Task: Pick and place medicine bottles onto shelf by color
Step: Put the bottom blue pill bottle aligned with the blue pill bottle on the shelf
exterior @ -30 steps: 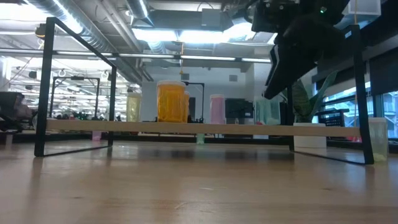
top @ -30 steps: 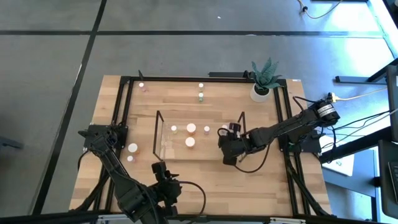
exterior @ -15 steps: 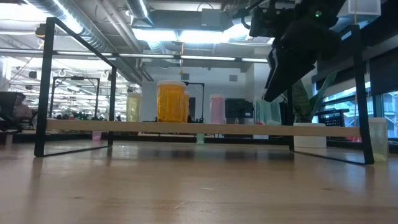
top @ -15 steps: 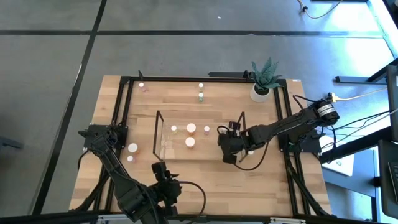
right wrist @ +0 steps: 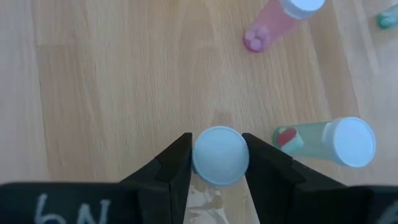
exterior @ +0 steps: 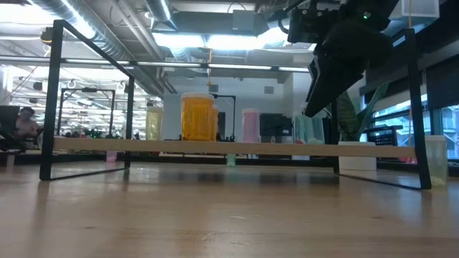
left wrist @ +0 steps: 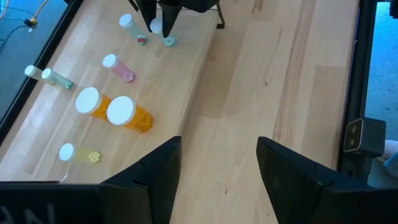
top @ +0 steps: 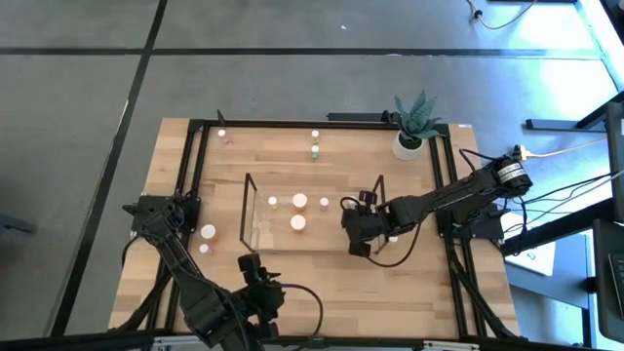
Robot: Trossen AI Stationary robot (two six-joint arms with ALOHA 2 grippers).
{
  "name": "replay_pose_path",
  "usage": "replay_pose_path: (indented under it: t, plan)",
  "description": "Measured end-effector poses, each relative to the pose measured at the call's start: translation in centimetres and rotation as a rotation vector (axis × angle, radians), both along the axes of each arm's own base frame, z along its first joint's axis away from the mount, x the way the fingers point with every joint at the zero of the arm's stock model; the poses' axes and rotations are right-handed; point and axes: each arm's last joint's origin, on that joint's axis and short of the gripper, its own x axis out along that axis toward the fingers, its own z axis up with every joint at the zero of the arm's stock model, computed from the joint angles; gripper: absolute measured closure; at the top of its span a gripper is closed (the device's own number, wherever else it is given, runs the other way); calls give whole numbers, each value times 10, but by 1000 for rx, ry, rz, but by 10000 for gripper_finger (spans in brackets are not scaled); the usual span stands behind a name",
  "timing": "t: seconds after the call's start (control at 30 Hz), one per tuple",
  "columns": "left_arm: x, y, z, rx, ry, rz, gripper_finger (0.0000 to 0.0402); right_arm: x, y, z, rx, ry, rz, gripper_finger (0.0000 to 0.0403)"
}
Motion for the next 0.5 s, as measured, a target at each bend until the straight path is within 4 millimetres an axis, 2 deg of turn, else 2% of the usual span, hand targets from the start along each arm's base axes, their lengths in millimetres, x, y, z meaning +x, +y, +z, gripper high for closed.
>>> replay_pose_path:
  t: [0.3,0.5]
  plan:
    - [0,0,0,0,0,1,200,0,0,0,-5,0,-2,223]
    - [0,0,0,1,0,1,200,0,0,0,-14,3,10,217]
